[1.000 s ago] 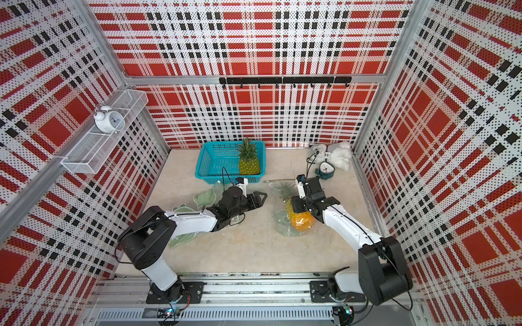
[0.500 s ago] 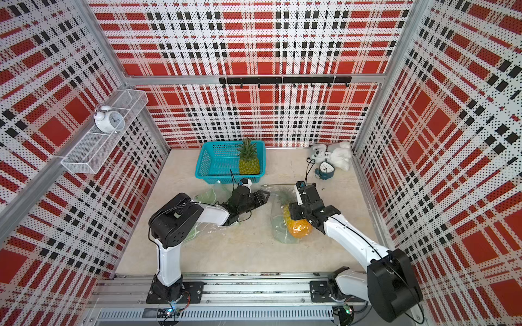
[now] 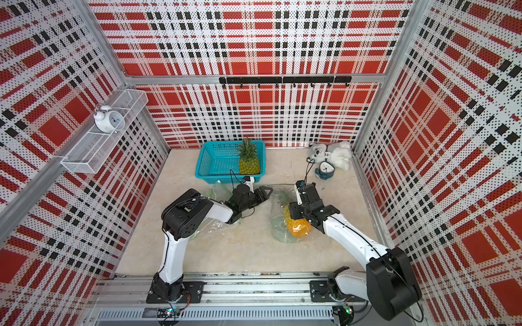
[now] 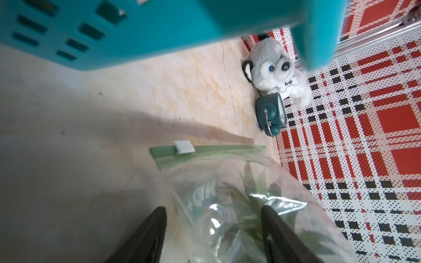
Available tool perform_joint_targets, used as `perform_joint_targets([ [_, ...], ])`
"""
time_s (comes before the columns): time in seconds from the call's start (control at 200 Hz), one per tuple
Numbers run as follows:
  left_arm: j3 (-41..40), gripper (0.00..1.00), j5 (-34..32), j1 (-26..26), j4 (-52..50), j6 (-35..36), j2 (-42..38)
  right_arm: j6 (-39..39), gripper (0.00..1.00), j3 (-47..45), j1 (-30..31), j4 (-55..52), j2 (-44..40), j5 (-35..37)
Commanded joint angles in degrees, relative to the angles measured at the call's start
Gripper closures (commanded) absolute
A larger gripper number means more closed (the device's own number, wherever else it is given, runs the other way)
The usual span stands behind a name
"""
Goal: Open the zip-top bag and take out the pineapple
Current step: Pick up the zipper food storage bag at the center of the board.
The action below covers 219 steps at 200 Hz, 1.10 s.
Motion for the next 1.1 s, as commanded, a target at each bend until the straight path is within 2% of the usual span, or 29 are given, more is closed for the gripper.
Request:
perform_joint_targets([
  [0.0, 1.6, 0.39, 1.2, 0.2, 3.1, -1.1, 1.5, 0.9, 0.4, -2.5, 1.2, -7.4, 2.3, -1.5],
  [0.065, 1.7, 0.46, 1.3, 0.3, 3.9, -1.6, 1.9, 0.9, 0.4, -2.4, 1.3, -7.5, 2.3, -1.4],
  [0.15, 2.2, 0.6, 1.9, 0.6, 4.6, -2.0, 2.5, 1.0, 0.4, -2.3, 1.4, -7.2, 1.9, -1.6],
  [0.311, 3.5, 1.0, 3.1, 1.0, 5.6, -2.0, 3.1, 0.9, 0.4, -2.2, 1.6, -6.6, 0.3, -1.4],
  [0.576, 1.9, 1.0, 5.6, 1.1, 4.4, 2.0, -3.9, -1.7, 0.32, -0.4, 1.7, -4.0, -8.1, -1.0],
  [0.772, 5.4, 1.0, 9.7, 0.8, -4.3, 8.3, -10.0, -5.8, 0.26, 1.8, 1.5, -0.3, -15.4, 2.0],
  [0.897, 10.2, 1.0, 9.9, 0.1, -12.9, 14.4, -13.4, -8.5, 0.26, 5.2, -0.1, 0.2, -16.1, 2.2],
  [1.092, 23.4, 1.0, 10.1, -0.9, -29.4, 24.9, -14.5, -11.3, 0.26, 11.8, -5.7, 0.3, -13.9, -3.5],
])
